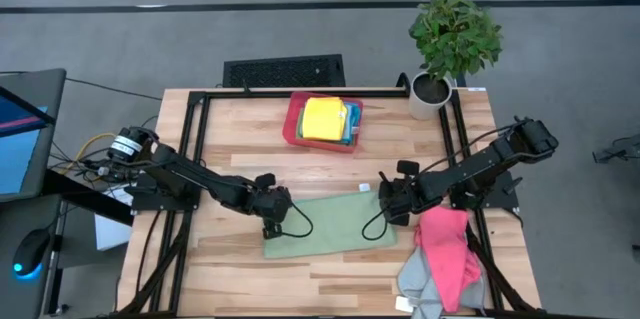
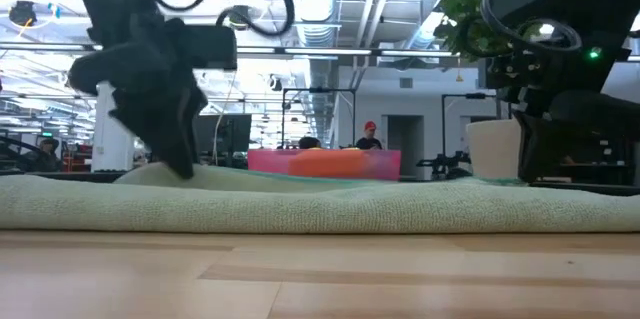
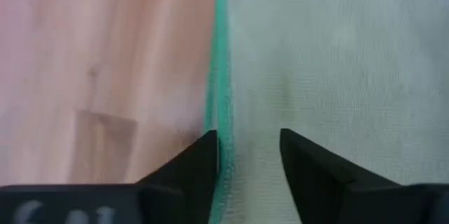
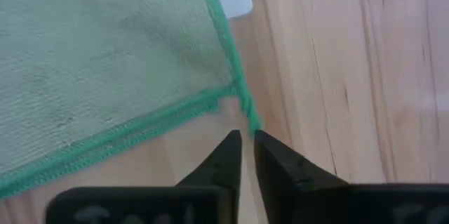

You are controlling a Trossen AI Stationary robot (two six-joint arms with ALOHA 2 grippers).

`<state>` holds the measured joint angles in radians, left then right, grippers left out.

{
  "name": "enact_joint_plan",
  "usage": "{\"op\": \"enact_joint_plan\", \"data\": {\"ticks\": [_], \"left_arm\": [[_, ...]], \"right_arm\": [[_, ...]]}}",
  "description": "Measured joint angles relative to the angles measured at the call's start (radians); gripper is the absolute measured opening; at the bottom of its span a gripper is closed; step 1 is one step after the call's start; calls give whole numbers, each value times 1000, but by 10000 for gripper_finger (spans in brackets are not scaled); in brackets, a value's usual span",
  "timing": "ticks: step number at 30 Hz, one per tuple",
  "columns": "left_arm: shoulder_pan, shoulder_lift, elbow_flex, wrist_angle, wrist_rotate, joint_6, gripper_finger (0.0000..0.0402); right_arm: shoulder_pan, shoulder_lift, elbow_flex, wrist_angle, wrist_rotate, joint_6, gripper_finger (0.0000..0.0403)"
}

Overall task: Fold microfiber towels
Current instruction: Fold the green microfiber cloth

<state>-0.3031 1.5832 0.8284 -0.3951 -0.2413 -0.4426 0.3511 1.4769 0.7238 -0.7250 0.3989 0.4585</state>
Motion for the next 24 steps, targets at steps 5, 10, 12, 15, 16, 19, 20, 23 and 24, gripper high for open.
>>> {"op": "enact_joint_plan", "data": {"ticks": [5, 10, 12, 15, 16, 19, 20, 23, 24], "left_arm": [[0, -40, 1, -24, 18, -12, 210], [-1, -88, 1, -72, 45, -88, 249], [-10, -116, 1, -79, 41, -107, 255], [-47, -156, 1, -1, -30, -120, 259], [-67, -167, 1, 47, -79, -119, 259], [-146, -167, 0, 231, -225, -102, 259], [-168, -156, -7, 295, -250, -88, 259], [-207, -81, -30, 459, -269, -76, 259], [-216, -46, -34, 487, -270, -83, 259]], "right_arm": [[3, -12, 1, -22, 1, 48, 106], [66, -89, 34, -18, 98, 101, 117], [110, -130, 37, 24, 151, 116, 117], [190, -168, 7, 224, 259, 118, 118], [216, -170, -17, 322, 294, 117, 118], [262, -132, -96, 590, 324, 92, 118], [267, -108, -117, 658, 324, 90, 118], [270, -13, -145, 829, 324, 82, 118], [270, 21, -146, 882, 320, 72, 118]]}}
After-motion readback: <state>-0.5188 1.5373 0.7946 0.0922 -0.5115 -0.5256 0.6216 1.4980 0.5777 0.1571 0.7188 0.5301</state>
